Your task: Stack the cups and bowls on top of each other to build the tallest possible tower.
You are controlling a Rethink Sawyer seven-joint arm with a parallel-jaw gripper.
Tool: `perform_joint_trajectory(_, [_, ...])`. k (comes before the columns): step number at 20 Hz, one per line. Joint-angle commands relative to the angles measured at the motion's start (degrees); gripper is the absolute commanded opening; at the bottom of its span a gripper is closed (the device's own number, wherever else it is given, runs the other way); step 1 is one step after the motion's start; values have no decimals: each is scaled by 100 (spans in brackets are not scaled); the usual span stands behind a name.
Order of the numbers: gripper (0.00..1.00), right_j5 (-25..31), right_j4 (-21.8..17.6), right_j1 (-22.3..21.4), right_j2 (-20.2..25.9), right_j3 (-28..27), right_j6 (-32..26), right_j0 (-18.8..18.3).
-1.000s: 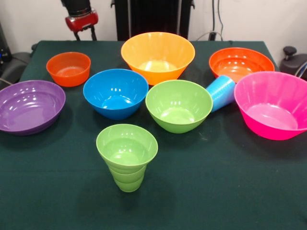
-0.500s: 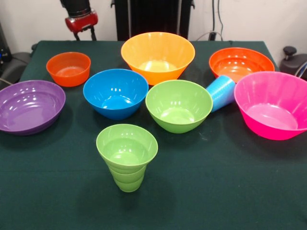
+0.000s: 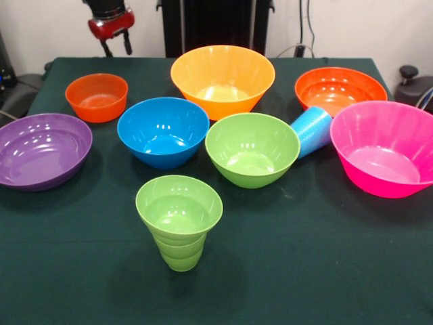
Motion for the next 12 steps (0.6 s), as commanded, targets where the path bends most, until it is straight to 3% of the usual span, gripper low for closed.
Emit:
perform_joint_trajectory(1, [100, 762, 773, -1301, 420, -4, 633, 875])
perform_joint_trajectory(7, [100, 1195, 1207, -1725, 518, 57, 447, 956])
perform_joint_trajectory(12, [100, 1375, 1634, -2175, 825, 299, 45, 637])
